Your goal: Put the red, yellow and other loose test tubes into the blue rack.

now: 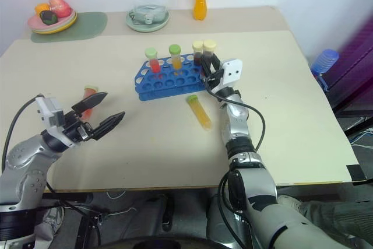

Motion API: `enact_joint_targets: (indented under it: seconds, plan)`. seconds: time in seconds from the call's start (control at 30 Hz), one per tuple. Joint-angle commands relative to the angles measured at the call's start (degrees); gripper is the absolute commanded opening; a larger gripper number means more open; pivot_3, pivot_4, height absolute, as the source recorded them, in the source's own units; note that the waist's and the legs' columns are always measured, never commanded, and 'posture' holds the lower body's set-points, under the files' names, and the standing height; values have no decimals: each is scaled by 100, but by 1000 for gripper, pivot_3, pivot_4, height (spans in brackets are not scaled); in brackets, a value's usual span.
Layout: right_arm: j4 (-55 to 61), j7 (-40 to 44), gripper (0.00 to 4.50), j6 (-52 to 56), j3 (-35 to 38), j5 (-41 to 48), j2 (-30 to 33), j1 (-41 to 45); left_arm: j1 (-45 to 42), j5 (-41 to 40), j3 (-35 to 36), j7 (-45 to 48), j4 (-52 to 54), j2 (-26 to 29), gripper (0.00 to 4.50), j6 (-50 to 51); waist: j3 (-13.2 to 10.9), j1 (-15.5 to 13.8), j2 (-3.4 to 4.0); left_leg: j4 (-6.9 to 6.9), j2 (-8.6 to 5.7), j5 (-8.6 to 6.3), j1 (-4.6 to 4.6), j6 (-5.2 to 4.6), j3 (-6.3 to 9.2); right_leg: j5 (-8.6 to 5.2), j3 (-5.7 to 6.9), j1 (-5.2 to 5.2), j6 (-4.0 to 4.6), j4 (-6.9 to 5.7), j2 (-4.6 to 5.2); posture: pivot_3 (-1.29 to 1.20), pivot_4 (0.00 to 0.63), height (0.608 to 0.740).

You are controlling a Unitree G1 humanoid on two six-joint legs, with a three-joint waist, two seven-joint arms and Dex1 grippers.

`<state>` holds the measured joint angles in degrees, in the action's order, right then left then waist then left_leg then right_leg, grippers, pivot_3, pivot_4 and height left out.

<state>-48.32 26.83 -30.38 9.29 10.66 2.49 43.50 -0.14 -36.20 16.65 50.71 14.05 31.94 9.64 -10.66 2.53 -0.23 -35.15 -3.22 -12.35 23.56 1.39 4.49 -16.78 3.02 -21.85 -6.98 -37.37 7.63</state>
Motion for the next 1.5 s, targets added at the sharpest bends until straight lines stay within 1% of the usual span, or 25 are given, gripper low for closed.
enact_joint_targets:
  seconds: [0.03, 0.53, 1.1, 1.37, 1.4, 1.47, 1.5]
  plan:
    - [-128, -33, 758, -140, -61, -66, 3, 52, 17, -33, 151, 13, 46, 19, 4500, -97, 1, 0, -1, 0, 0, 0, 0, 0, -1, 0, -1, 0, 0, 0, 0, 0, 150, 740]
    - [-784, -110, 758, -406, -145, -189, -26, 331, 85, -60, 177, 51, 87, 22, 4500, -114, 1, 4, 0, 0, 3, 1, -8, 1, -5, 3, -8, 2, 4, -3, -3, 0, 150, 740]
    - [-1267, -111, 758, -513, -162, -256, -82, 632, 167, -50, 178, 84, 25, -38, 4500, -264, 1, 13, 0, 0, 6, 1, -11, 1, -10, 4, -14, 0, 6, -5, -6, 0, 150, 740]
    - [-1386, -41, 758, -568, -100, -248, -54, 674, 187, -53, 169, 78, 32, -47, 4500, -292, 1, 15, 0, 8, 7, 1, -10, 1, -27, 4, -32, -15, 6, -9, -6, 0, 150, 740]
    - [-1349, 77, 758, -565, -62, -160, -71, 644, 192, -55, 165, 77, 39, -52, 4500, -291, 1, 15, 0, 8, 7, 1, -11, 1, -31, 4, -35, -17, 6, -11, -6, 0, 150, 740]
    - [-1286, 143, 1810, -614, -36, -110, -79, 601, 191, -60, 146, 82, 45, -60, 4500, -283, 1, 15, 0, 8, 7, 1, -10, 1, -36, 4, -42, -20, 6, -13, -7, 0, 150, 740]
    - [-1259, 142, 2204, -653, -41, -119, -75, 589, 190, -58, 135, 81, 46, -64, 4500, -281, 1, 15, 0, 8, 7, 1, -10, 1, -39, 4, -44, -22, 6, -13, -7, 0, 150, 740]
